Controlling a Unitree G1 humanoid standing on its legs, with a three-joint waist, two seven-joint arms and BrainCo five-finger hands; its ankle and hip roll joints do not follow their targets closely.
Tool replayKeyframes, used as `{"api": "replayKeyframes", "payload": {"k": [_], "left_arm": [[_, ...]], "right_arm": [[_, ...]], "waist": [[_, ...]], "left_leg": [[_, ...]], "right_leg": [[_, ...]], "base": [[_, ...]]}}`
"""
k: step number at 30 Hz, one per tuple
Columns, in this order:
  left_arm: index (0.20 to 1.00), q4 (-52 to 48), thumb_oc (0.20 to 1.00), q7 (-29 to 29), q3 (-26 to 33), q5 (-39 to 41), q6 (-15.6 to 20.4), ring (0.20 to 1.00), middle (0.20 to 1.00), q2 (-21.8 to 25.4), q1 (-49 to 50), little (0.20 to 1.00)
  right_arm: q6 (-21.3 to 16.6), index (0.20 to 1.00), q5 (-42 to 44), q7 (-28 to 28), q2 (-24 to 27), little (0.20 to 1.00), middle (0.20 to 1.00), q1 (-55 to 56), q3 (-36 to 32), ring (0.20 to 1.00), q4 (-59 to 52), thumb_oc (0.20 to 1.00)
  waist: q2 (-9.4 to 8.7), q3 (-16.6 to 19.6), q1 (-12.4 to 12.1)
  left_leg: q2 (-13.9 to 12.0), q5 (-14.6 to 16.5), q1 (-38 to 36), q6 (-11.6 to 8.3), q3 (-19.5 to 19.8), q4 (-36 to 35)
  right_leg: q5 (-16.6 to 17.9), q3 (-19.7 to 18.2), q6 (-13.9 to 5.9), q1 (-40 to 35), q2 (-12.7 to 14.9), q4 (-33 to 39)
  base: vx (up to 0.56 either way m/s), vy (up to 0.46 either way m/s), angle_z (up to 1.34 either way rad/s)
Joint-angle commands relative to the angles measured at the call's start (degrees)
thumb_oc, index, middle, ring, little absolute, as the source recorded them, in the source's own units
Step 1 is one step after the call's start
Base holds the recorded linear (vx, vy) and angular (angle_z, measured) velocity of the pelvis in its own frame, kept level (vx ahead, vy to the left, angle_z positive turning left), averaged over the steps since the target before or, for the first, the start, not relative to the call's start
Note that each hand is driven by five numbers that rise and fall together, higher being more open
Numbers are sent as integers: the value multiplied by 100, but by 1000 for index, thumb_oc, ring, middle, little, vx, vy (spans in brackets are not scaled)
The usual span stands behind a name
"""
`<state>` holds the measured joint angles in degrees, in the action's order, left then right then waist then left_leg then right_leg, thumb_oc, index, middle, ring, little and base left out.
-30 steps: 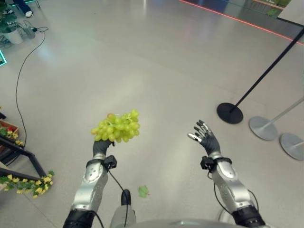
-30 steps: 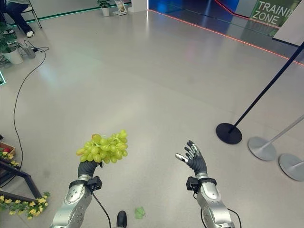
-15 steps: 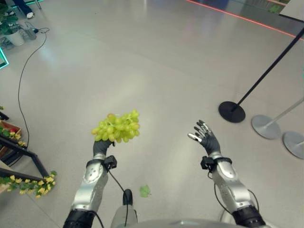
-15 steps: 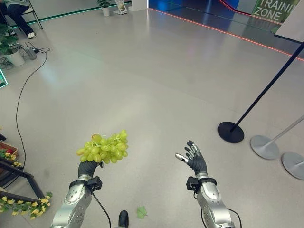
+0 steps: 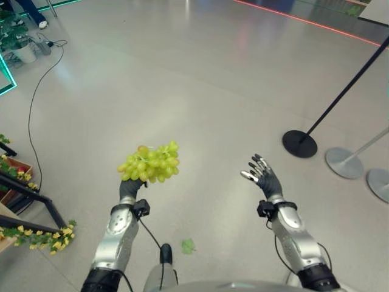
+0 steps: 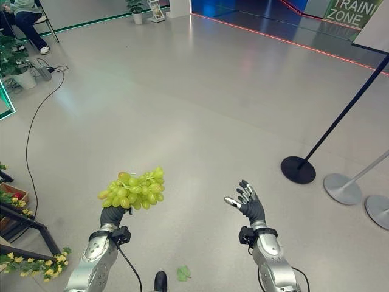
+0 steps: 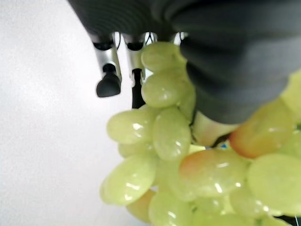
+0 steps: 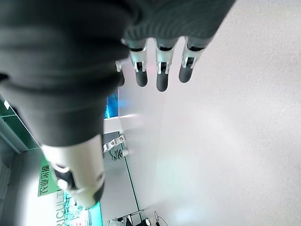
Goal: Pick up the fruits from the basket on one side to the basket on the other side
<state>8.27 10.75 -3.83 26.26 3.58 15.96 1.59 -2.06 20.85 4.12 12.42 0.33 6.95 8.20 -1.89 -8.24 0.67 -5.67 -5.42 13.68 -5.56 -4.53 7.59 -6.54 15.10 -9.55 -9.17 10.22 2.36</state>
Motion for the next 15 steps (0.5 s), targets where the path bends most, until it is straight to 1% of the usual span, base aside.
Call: {"api": "replayKeyframes", "payload": {"k": [1, 15], "left_arm": [[200, -150, 200, -115, 99, 99, 312, 200, 200, 83, -346, 200], [200, -158, 200, -139, 89, 144, 314, 200, 200, 77, -324, 200]], "right_arm": [[-203, 1000, -77, -51, 243, 1000, 1000, -169, -107, 1000, -76, 1000], [-207, 1000, -89, -48, 236, 1000, 1000, -186, -86, 1000, -15, 1000]], "waist": [[58, 78, 71], [19, 83, 57]], "left_leg": [[-377, 971, -54, -386, 151, 815], [-378, 942, -16, -388, 183, 789]], "right_leg": [[-881, 90, 164, -65, -44, -475], [-847, 106, 154, -83, -43, -389]], "base": [[0, 0, 0], [-3, 1, 1]]}}
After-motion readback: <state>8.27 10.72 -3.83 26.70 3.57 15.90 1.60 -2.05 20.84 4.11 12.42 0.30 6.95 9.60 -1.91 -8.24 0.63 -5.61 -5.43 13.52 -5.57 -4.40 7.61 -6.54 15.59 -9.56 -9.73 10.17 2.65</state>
